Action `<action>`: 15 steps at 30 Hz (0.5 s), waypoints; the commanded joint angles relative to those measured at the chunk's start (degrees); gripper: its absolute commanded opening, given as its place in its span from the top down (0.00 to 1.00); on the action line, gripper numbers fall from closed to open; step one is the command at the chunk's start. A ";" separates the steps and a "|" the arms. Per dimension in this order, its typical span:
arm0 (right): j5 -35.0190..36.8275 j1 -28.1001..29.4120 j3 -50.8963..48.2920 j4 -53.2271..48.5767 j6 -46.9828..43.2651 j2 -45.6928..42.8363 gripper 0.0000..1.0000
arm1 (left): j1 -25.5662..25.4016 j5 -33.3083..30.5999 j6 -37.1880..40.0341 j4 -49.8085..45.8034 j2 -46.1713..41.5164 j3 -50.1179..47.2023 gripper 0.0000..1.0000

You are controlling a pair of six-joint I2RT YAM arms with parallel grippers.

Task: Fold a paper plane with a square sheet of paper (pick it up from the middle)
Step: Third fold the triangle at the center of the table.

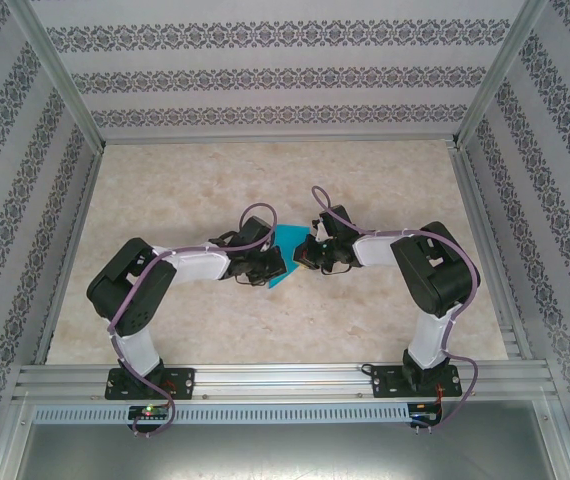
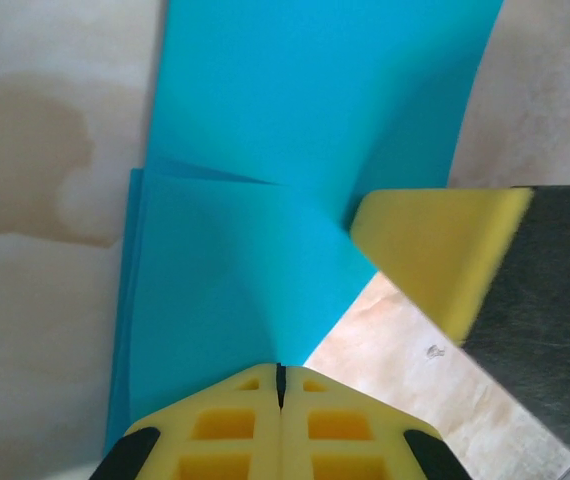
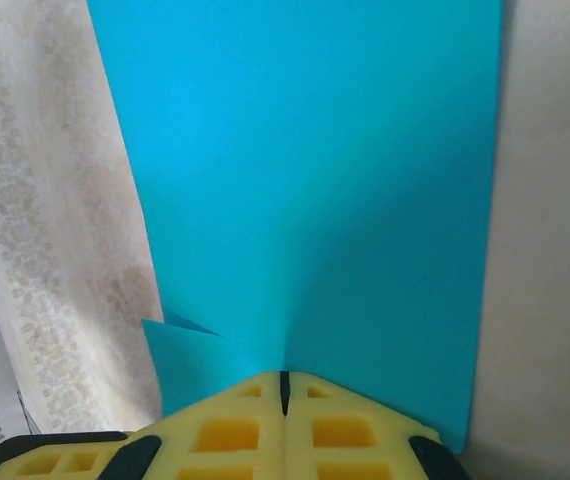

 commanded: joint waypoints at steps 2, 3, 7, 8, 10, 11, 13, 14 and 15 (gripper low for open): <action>3.87 0.53 -0.57 -5.83 -0.70 2.94 1.00 | -0.71 0.86 -2.31 2.07 -0.34 -3.06 0.96; 3.87 0.52 -0.54 -5.96 -0.86 2.99 1.00 | -0.70 0.83 -2.53 2.25 -0.53 -3.43 0.96; 4.21 0.52 -0.42 -6.57 -1.26 3.12 1.00 | -0.80 0.61 -2.71 2.62 -1.46 -4.96 0.96; 4.22 0.49 -0.47 -6.59 -1.35 3.16 1.00 | -0.89 0.23 -2.38 2.10 -1.83 -5.16 0.96; 4.33 0.44 -0.54 -6.50 -1.25 3.30 1.00 | -0.97 -0.25 -2.22 0.93 -2.39 -5.83 0.96; 4.31 0.44 -0.52 -6.55 -1.34 3.36 1.00 | -0.98 -0.27 -2.19 0.59 -2.71 -6.30 0.96; 4.31 0.46 -0.48 -6.66 -1.41 3.46 1.00 | -1.13 -0.18 -1.85 -0.44 -3.27 -7.01 0.96; 4.37 0.45 -0.39 -6.88 -1.48 3.54 1.00 | -1.20 -0.19 -1.43 -1.22 -3.59 -7.30 0.96; 4.41 0.44 -0.36 -7.02 -1.60 3.52 1.00 | -1.22 -0.12 -0.93 -1.98 -3.87 -7.42 0.96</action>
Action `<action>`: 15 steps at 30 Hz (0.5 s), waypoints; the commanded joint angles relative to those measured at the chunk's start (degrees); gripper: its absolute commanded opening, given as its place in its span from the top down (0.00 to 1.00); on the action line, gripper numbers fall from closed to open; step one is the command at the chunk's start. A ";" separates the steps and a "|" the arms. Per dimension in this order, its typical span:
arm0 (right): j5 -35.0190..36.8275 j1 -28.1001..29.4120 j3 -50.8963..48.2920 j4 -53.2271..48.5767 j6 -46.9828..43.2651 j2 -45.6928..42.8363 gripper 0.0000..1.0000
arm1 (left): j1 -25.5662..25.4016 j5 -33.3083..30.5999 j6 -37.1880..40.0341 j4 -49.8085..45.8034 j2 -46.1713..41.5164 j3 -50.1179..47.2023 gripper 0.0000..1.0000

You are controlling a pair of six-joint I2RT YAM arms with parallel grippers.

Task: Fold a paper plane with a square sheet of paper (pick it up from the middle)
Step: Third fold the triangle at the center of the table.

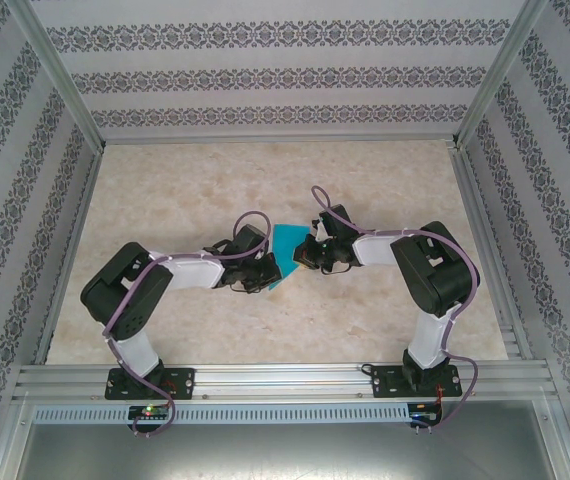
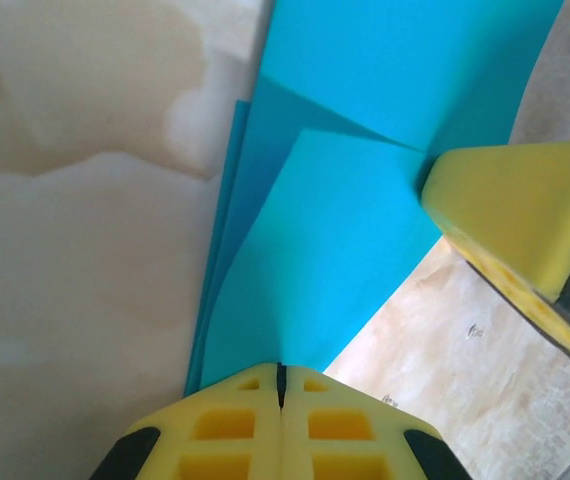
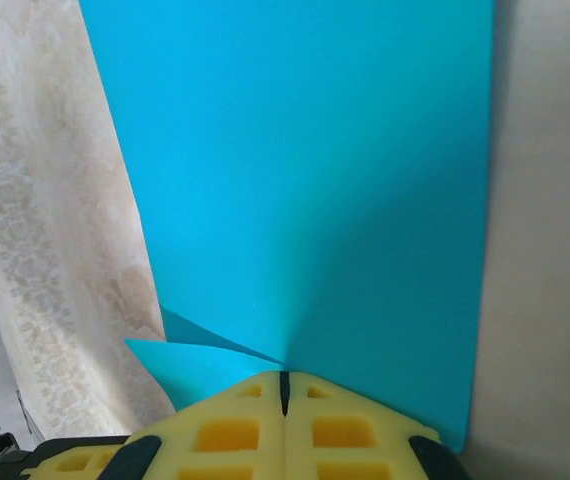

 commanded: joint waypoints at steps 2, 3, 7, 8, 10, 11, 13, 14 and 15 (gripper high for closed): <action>4.67 0.43 -0.67 -6.76 -1.65 3.34 1.00 | -1.22 0.12 2.14 -7.70 -1.89 -1.86 0.96; 4.80 0.35 -0.66 -7.09 -1.73 3.32 1.00 | -1.30 0.26 2.65 -8.73 -2.24 -1.90 0.96; 5.23 0.26 -0.77 -7.72 -2.14 3.12 1.00 | -1.39 0.33 5.12 -13.58 -3.63 -1.98 0.96; 5.25 0.26 -0.76 -7.68 -2.17 3.12 1.00 | -1.41 0.37 5.61 -13.97 -4.11 -2.02 0.96; 5.28 0.26 -0.84 -7.75 -2.14 3.11 1.00 | -1.39 0.35 6.07 -13.93 -5.22 -1.81 0.96; 5.23 0.30 -0.84 -7.70 -2.14 3.12 1.00 | -1.39 0.54 6.41 -13.46 -5.81 -1.40 0.96; 5.38 0.31 -0.79 -7.97 -2.14 3.19 1.00 | -1.44 0.26 7.20 -11.99 -6.91 -0.42 0.96; 5.44 0.20 -0.69 -8.19 -2.14 3.29 1.00 | -1.39 -0.29 7.50 -10.77 -7.60 -0.14 0.96; 5.41 0.18 -0.59 -8.49 -2.15 3.30 1.00 | -1.36 -0.88 7.82 -9.69 -8.14 0.22 0.96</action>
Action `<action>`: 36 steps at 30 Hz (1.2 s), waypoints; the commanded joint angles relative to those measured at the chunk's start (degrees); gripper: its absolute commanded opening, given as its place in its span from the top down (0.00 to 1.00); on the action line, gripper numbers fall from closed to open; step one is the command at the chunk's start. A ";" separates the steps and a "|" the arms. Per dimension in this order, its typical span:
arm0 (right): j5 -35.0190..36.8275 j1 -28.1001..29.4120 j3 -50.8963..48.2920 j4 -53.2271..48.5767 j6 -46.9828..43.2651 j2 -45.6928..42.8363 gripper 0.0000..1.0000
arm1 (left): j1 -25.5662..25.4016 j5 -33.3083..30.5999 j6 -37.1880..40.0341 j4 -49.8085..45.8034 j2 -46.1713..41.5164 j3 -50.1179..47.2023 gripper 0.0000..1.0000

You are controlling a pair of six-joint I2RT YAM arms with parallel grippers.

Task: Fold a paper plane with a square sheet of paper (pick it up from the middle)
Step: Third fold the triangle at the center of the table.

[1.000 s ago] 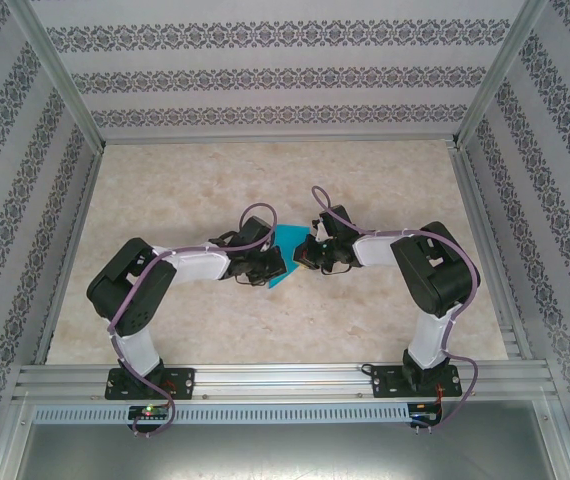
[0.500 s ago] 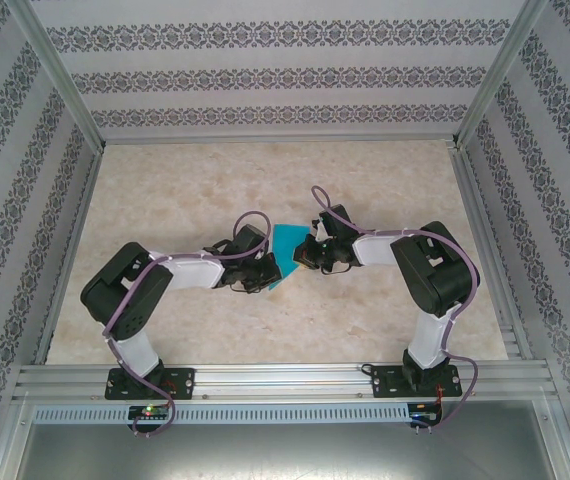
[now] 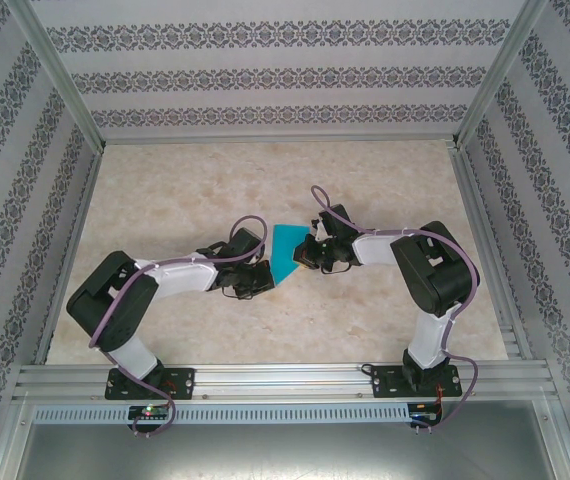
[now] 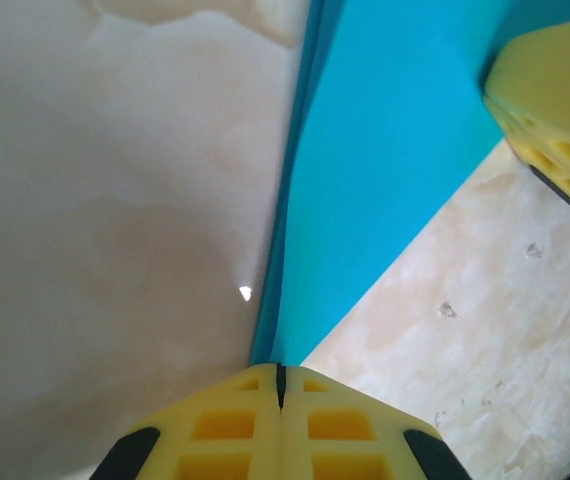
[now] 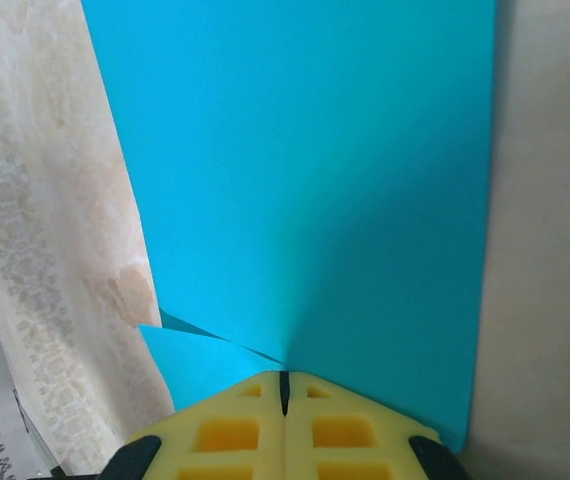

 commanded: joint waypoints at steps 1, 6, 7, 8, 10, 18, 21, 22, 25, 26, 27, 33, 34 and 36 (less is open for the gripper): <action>5.42 0.18 -0.89 -7.70 -1.85 3.28 1.00 | -1.02 -1.64 3.20 0.93 -3.25 1.54 0.96; 5.82 0.15 -0.71 -8.49 -2.15 3.21 1.00 | -1.02 -1.21 4.78 5.93 -1.60 4.06 0.95; 5.83 0.14 -0.71 -8.52 -2.15 3.21 1.00 | -0.98 -0.90 4.92 6.19 -0.38 4.83 0.96; 5.84 0.07 -0.80 -8.50 -2.15 3.25 1.00 | -1.02 -0.67 4.86 6.45 1.14 5.49 0.96; 6.12 0.11 -0.71 -8.96 -2.19 3.38 1.00 | -0.97 -0.08 4.30 7.97 3.11 6.00 0.96; 6.50 0.17 -0.45 -10.54 -2.85 3.30 1.00 | -1.04 0.70 2.35 10.32 8.34 5.00 0.99; 6.59 0.17 -0.28 -10.79 -2.94 3.46 1.00 | -1.02 0.17 1.94 10.00 8.59 3.16 1.00; 6.64 0.13 -0.29 -10.91 -2.94 3.47 1.00 | -1.02 0.42 1.86 10.21 8.63 2.45 1.00; 6.92 0.18 -0.01 -11.57 -3.10 3.93 1.00 | -1.02 1.90 1.89 10.08 8.73 0.92 1.00; 7.03 0.18 0.16 -11.83 -3.20 4.09 1.00 | -1.03 2.62 2.15 9.76 8.72 0.33 1.00; 7.26 0.18 0.31 -12.21 -3.27 4.18 1.00 | -1.10 3.41 2.52 9.49 8.53 -0.32 1.00; 8.57 0.09 0.74 -14.01 -3.73 4.50 1.00 | -1.12 4.58 5.72 3.40 6.42 -3.15 1.00; 8.69 0.09 0.65 -14.14 -3.73 4.53 1.00 | -1.11 4.75 6.30 2.61 5.93 -3.48 1.00; 8.90 0.00 0.70 -14.33 -3.82 4.62 1.00 | -1.20 5.59 7.56 1.31 4.68 -4.49 1.00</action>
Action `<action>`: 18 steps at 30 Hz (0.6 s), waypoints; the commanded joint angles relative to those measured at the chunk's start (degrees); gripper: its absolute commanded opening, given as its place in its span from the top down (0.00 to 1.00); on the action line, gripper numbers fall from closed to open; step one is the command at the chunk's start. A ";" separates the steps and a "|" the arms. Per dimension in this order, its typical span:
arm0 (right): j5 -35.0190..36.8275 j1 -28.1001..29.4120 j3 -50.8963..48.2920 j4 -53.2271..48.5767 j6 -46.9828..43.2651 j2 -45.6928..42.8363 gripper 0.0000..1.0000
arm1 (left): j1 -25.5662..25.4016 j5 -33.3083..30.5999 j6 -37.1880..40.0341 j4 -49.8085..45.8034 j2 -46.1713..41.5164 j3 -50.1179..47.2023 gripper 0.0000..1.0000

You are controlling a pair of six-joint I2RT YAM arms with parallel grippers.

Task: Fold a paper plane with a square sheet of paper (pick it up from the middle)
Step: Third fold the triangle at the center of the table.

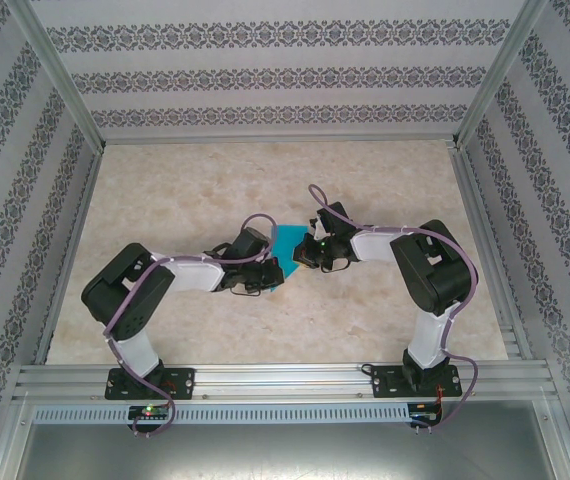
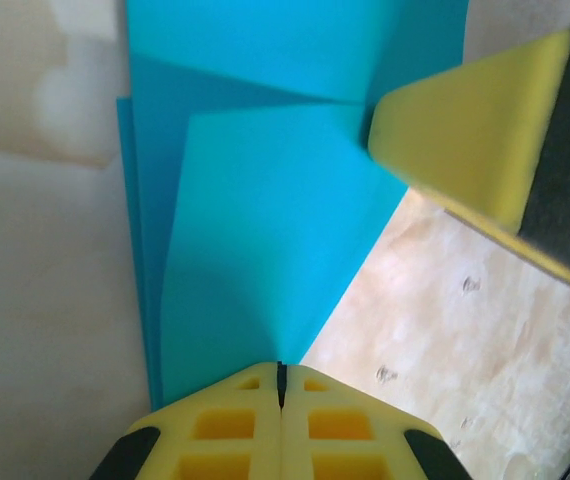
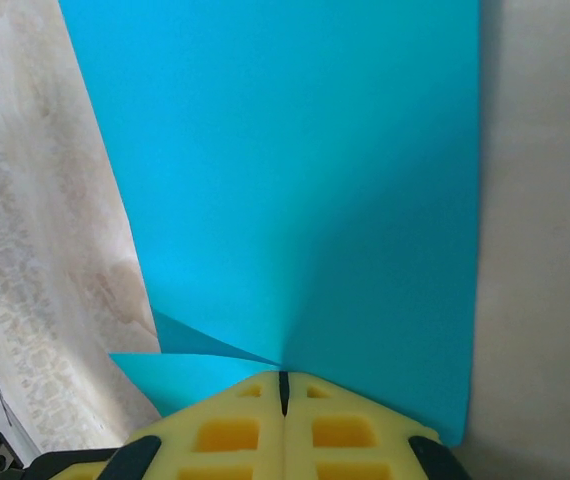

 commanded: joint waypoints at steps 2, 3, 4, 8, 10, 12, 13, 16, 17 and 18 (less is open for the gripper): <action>8.67 -0.09 -1.95 -9.31 -1.19 3.90 1.00 | -0.94 3.60 4.46 -13.06 -2.24 -4.13 1.00; 8.67 -0.17 -1.95 -9.39 -1.19 3.94 1.00 | -0.97 3.32 5.07 -14.07 -3.04 -4.35 1.00; 8.65 -0.17 -1.96 -9.39 -1.10 3.93 1.00 | -0.94 2.66 5.58 -15.49 -3.74 -4.41 1.00; 8.43 -0.18 -1.82 -9.25 -1.24 3.94 1.00 | -0.89 -1.09 6.24 -17.92 -6.88 -4.04 1.00; 8.27 -0.15 -1.82 -9.14 -1.23 3.86 1.00 | -0.89 -1.41 6.12 -16.01 -8.45 -3.56 1.00; 8.05 -0.09 -1.91 -9.06 -1.24 3.81 1.00 | -0.94 -1.81 5.57 -12.50 -10.22 -3.02 1.00; 8.04 -0.13 -1.97 -8.96 -1.36 3.77 1.00 | -0.94 -1.90 5.19 -10.49 -10.86 -2.86 1.00; 7.88 -0.08 -2.00 -8.61 -1.15 3.61 1.00 | -0.84 -3.09 3.83 -5.57 -11.11 -2.32 1.00; 7.87 -0.06 -2.01 -8.38 -1.08 3.59 1.00 | -0.91 -3.62 3.41 -4.67 -10.60 -2.03 1.00; 7.76 -0.04 -2.04 -8.26 -1.06 3.59 1.00 | -0.93 -4.25 3.09 -4.44 -9.69 -1.57 1.00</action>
